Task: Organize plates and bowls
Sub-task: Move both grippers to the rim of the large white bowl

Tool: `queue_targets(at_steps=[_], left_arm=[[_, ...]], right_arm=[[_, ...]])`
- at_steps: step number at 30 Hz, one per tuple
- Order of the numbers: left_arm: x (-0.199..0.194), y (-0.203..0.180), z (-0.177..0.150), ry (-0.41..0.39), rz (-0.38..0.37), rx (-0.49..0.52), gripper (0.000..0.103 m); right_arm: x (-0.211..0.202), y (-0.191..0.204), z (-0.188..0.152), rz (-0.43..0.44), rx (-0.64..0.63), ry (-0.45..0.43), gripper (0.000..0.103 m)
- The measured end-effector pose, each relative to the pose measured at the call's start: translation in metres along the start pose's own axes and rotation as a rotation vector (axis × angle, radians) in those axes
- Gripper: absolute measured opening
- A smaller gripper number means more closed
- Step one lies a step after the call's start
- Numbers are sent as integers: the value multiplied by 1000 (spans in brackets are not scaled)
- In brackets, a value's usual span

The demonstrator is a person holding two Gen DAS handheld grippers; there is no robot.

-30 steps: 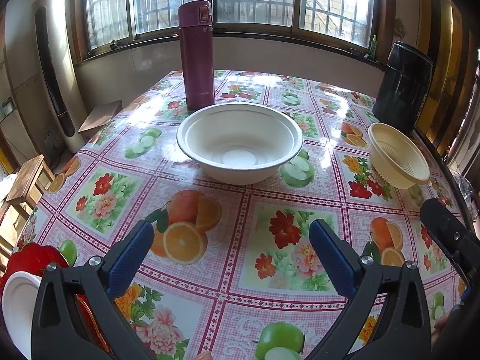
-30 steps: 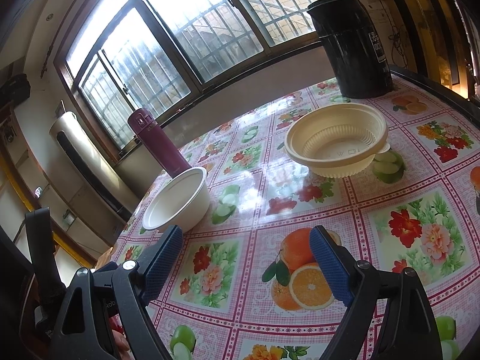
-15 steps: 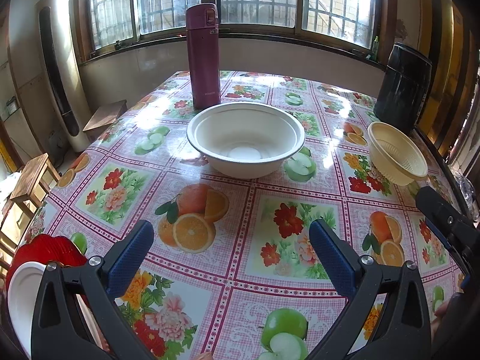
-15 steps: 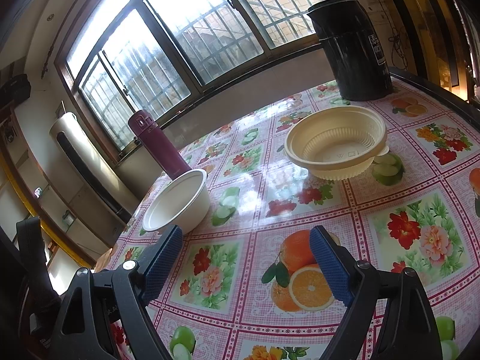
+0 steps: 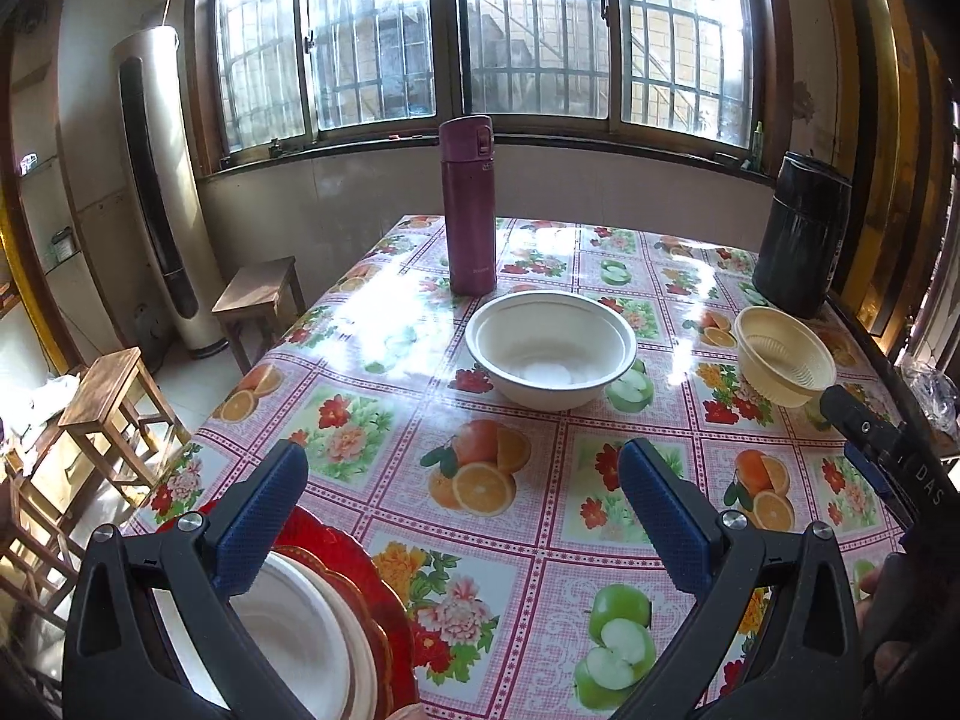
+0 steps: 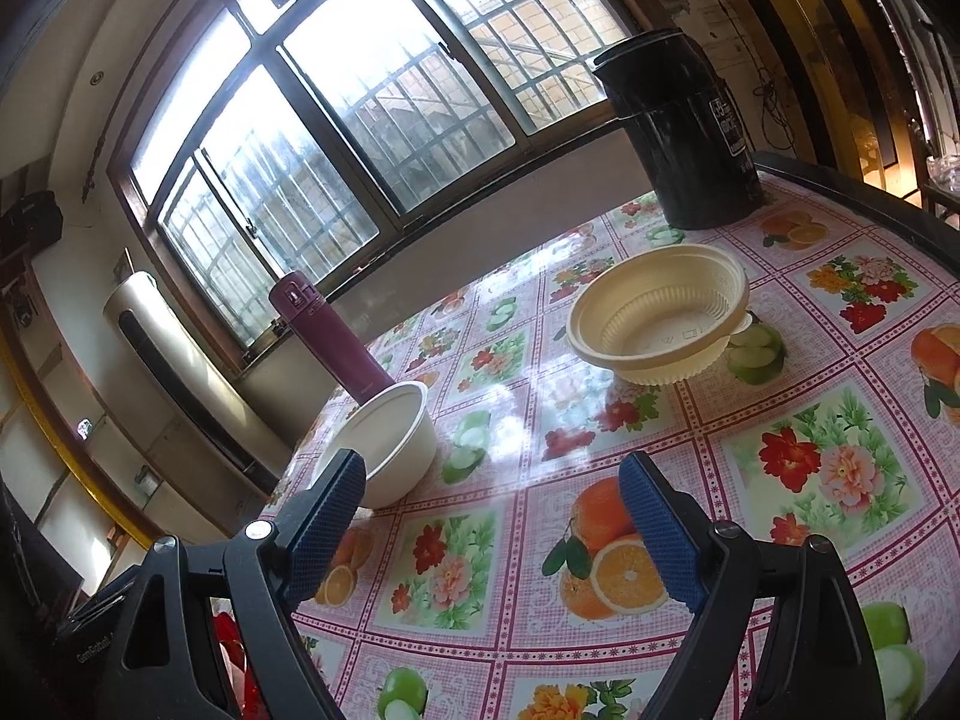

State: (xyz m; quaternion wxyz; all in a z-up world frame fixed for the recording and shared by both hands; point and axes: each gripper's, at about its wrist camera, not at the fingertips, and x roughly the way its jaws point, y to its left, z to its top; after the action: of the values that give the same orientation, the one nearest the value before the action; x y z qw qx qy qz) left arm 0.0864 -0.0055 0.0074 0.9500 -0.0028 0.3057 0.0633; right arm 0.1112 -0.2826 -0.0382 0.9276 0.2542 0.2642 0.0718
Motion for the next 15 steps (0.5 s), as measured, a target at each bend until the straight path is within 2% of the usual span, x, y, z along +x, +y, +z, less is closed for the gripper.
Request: queue_targets(at_steps=[9, 15], left_arm=[[-9, 18, 13, -34, 30, 46, 103], [5, 24, 36, -22, 75, 166, 103]], right_arm=[[4, 29, 4, 48, -12, 22, 88], [32, 59, 17, 87, -52, 70, 88]])
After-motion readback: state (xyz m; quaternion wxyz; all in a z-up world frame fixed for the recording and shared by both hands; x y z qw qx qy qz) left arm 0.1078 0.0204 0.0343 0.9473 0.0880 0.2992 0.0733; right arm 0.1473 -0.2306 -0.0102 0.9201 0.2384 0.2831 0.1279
